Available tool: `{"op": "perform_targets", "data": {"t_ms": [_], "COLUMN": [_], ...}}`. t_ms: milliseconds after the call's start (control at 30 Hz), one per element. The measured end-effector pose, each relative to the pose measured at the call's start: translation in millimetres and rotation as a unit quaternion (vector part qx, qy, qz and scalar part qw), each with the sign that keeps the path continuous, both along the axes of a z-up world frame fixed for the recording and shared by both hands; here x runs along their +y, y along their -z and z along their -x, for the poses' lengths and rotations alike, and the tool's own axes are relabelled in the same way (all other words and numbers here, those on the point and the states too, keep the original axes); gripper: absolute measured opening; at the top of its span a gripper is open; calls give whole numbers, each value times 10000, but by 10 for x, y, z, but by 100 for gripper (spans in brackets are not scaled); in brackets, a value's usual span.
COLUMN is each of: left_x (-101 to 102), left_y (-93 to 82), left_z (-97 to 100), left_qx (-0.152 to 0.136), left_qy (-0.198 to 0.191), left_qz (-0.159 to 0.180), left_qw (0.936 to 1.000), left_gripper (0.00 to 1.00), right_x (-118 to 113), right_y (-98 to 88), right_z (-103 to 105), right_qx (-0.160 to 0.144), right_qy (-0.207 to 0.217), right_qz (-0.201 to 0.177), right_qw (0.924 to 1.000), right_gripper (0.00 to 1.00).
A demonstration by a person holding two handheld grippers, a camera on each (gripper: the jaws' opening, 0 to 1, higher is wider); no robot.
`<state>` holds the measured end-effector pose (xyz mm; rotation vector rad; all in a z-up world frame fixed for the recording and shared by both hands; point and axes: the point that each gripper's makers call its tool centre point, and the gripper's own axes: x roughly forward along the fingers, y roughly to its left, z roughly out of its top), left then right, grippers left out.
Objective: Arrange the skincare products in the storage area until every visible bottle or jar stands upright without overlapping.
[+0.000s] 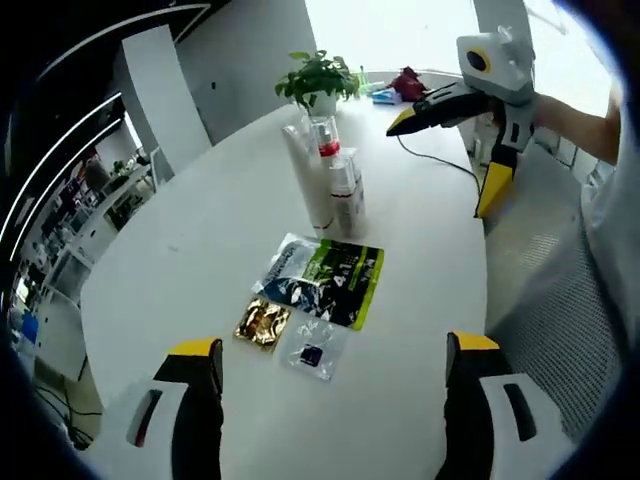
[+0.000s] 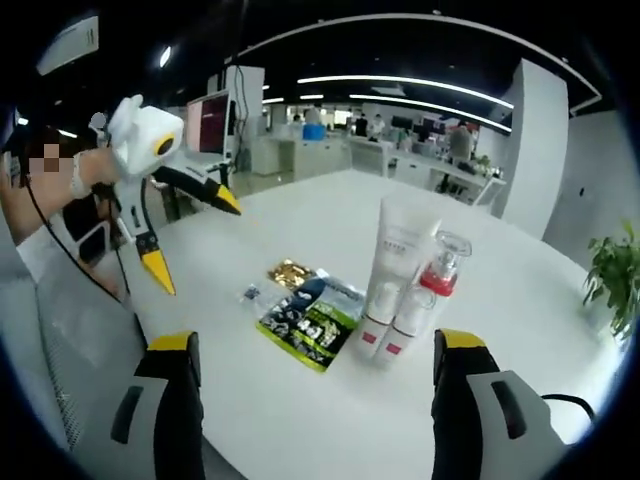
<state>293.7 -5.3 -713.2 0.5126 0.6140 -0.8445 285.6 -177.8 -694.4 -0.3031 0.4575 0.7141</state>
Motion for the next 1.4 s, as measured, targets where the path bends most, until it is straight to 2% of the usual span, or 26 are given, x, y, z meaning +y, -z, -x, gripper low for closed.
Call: {"op": "perform_targets", "data": {"t_ms": [133,367,533,767,900,1033,1200,1400], "left_x": [-7,-13,6,-32,-41,6,64,133], "left_y": [-71,-263,-360,-484,-490,-441,-462,-454], "left_z": [85,211,304,431,483,498,532,556], "left_qx": [-111,-423,-519,-616,-603,-569,-581,-575], "left_qy": [-63,-197,-365,-586,-650,-834,-1042,-1192], "left_qz": [89,335,468,879,1047,1116,1366,1363], "left_qw": [9999,9983,9969,9925,9905,9886,9834,9818], "left_gripper": [99,99,99,99,99,99,99,99], "right_x": [-83,-188,-226,-228,-216,-202,-181,-169], "right_y": [-35,-91,-99,-137,-187,-163,-167,-130], "right_z": [35,104,156,251,264,269,290,266], "right_qx": [-12,-82,-26,53,10,58,31,77], "right_qy": [59,98,89,-6,-23,-31,-48,-58], "right_qz": [31,110,114,58,5,-4,-118,-92], "right_qw": [10000,9999,9999,10000,10000,10000,9999,9999], "right_gripper": [99,100,100,100,100,100,100,100]}}
